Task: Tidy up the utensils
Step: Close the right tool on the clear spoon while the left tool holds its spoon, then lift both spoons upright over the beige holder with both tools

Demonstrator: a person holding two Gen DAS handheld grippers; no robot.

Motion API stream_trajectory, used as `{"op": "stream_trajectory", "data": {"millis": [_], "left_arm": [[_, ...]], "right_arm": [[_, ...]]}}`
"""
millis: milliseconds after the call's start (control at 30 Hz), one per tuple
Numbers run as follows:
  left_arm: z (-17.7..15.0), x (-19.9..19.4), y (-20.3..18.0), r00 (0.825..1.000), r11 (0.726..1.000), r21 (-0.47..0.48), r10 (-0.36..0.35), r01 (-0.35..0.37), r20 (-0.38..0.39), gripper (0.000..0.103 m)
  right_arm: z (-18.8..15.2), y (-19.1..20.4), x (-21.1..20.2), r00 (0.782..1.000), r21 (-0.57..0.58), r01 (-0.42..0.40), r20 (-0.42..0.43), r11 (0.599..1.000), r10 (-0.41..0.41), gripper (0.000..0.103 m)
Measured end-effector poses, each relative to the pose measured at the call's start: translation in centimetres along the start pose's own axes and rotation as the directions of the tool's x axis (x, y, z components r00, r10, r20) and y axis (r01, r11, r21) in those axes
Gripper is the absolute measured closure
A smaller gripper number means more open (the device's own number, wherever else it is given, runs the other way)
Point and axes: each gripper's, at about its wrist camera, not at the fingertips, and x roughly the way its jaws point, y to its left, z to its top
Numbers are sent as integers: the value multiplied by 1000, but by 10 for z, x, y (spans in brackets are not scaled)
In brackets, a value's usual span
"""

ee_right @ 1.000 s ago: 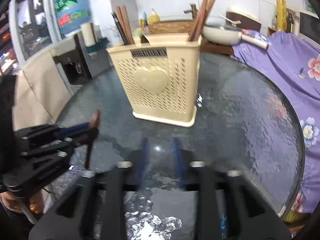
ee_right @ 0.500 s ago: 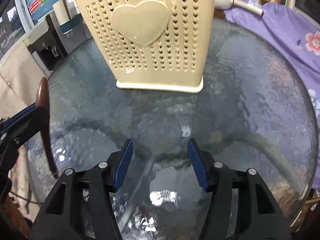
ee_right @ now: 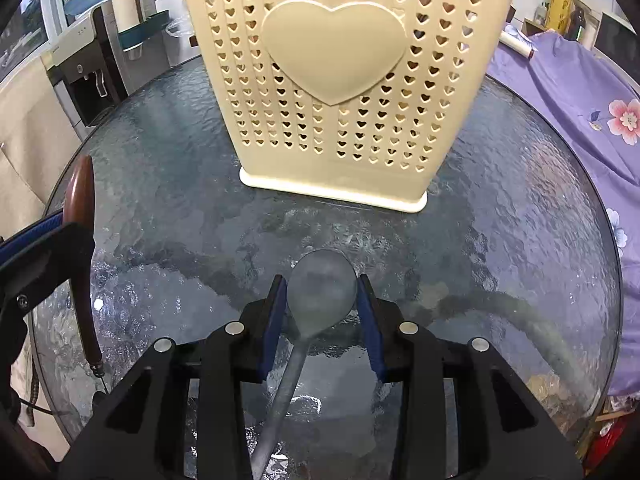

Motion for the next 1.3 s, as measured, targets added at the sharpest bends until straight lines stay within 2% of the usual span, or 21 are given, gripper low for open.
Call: {"op": "stream_trajectory", "data": {"millis": [133,267,333,467,600,667,1000,1300], "left_arm": [[0,1,1,1000,1000,-5,2,-2,-2,88],[1,-1,1,1000,1000,-11,3,-3,4,88],[2,-4,0,1000,1000,-11,3,-2,11,88],[3,-11,-2,1000,1000,-5,1,-1,30,88],[5,-16,-7,999,1000,0,-2,2,45,88],[6,-17,-11,999,1000,5,-3,3,50,88],[9,-19,-15,998,1000,6,-8,8,66,88],[18,-38,-18,992,999,16,-35,33,120,88]], "right_arm": [[-2,-2,-3,996,-18,-87,15,996,88,67],[-4,-11,-22,984,-27,-152,90,988,154,67],[-6,-16,-38,968,-39,-209,130,977,213,67],[-9,-30,-73,937,-69,-264,219,962,273,67],[-12,-38,-111,899,-122,-292,303,949,315,67],[-14,-41,-126,888,-139,-299,322,944,328,67],[-17,-50,-134,891,-137,-291,323,947,320,67],[-10,-53,-150,875,-152,-299,349,942,335,67]]}}
